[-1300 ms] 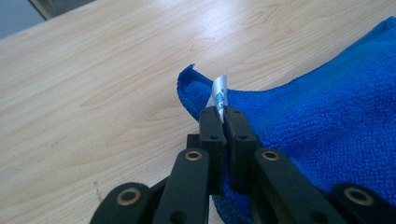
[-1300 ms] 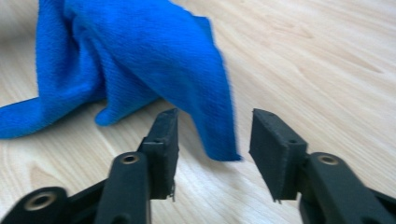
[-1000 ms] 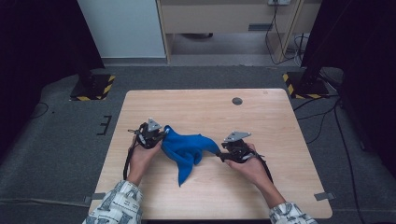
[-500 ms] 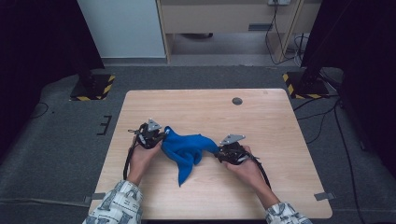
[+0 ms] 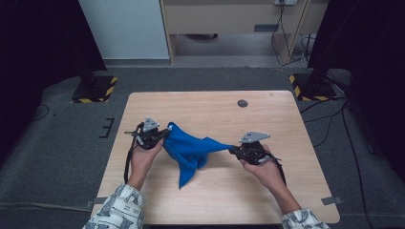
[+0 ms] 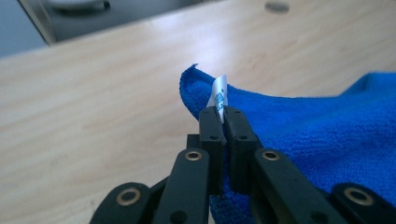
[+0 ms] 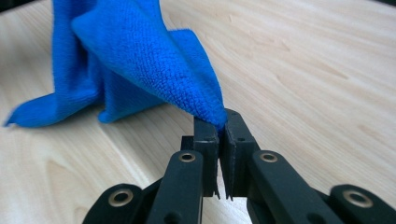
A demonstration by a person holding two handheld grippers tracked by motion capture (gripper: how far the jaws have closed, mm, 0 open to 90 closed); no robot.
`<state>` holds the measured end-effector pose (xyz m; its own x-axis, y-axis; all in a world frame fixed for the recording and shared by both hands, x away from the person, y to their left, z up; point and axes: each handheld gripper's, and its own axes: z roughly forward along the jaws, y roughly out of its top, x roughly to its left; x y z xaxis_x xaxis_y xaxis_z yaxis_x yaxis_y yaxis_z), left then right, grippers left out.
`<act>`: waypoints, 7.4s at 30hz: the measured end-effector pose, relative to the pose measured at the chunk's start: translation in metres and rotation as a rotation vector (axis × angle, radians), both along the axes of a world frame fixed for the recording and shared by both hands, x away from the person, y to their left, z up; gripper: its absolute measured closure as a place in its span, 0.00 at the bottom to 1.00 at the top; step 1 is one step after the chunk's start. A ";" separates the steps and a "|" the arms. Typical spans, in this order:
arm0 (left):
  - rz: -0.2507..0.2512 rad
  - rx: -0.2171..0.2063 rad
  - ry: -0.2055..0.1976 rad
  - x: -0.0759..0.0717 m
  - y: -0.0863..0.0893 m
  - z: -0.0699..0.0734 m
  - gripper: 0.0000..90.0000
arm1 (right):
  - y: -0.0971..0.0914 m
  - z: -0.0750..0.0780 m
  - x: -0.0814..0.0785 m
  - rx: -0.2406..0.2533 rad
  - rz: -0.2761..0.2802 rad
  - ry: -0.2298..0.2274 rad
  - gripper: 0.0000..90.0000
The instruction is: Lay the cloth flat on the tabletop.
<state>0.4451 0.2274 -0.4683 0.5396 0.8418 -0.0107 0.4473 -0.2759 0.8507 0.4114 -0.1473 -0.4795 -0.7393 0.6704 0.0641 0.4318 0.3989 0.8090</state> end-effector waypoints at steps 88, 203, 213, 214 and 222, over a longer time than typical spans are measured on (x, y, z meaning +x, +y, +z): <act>0.005 0.036 0.083 0.008 -0.020 -0.033 0.96 | -0.010 -0.012 0.014 -0.043 -0.027 0.053 0.97; -0.065 -0.150 -0.194 -0.040 -0.058 0.060 0.96 | -0.076 0.120 0.015 -0.072 -0.062 -0.017 0.97; 0.040 -0.098 -0.136 0.008 -0.048 0.009 0.96 | -0.052 0.067 0.068 -0.098 -0.099 0.028 0.97; 0.049 -0.104 -0.136 0.011 -0.048 0.006 0.95 | -0.049 0.061 0.074 -0.098 -0.103 0.035 0.97; 0.080 -0.092 -0.115 0.031 -0.045 -0.006 0.95 | -0.040 0.033 0.100 -0.130 -0.132 0.082 0.97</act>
